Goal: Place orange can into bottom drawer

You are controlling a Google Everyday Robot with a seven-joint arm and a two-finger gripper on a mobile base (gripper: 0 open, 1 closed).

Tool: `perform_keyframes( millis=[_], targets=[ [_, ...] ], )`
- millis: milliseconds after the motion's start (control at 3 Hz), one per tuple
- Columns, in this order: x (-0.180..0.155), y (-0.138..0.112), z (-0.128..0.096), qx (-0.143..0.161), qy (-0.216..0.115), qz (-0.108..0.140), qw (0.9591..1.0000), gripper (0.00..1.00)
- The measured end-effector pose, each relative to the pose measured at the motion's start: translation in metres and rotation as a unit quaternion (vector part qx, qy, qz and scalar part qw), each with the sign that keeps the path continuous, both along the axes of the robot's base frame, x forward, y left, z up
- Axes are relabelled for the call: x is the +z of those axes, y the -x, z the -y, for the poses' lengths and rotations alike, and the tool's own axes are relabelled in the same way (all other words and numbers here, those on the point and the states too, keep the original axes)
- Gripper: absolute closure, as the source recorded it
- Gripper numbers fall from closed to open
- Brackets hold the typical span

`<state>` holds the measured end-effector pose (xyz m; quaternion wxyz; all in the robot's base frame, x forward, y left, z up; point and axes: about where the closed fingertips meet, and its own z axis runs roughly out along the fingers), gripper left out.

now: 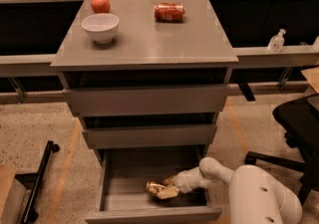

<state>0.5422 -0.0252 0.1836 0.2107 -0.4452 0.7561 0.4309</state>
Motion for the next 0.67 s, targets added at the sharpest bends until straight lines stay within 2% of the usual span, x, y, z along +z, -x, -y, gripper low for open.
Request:
perform_keyframes(
  millis=[333,667],
  targets=[
    [-0.0010,0.0016,-0.0022,0.001,-0.001,-0.001,1.0000,0.00],
    [-0.0011,0.0017,-0.0023,0.002,-0.001,-0.002,1.0000,0.00]
  ],
)
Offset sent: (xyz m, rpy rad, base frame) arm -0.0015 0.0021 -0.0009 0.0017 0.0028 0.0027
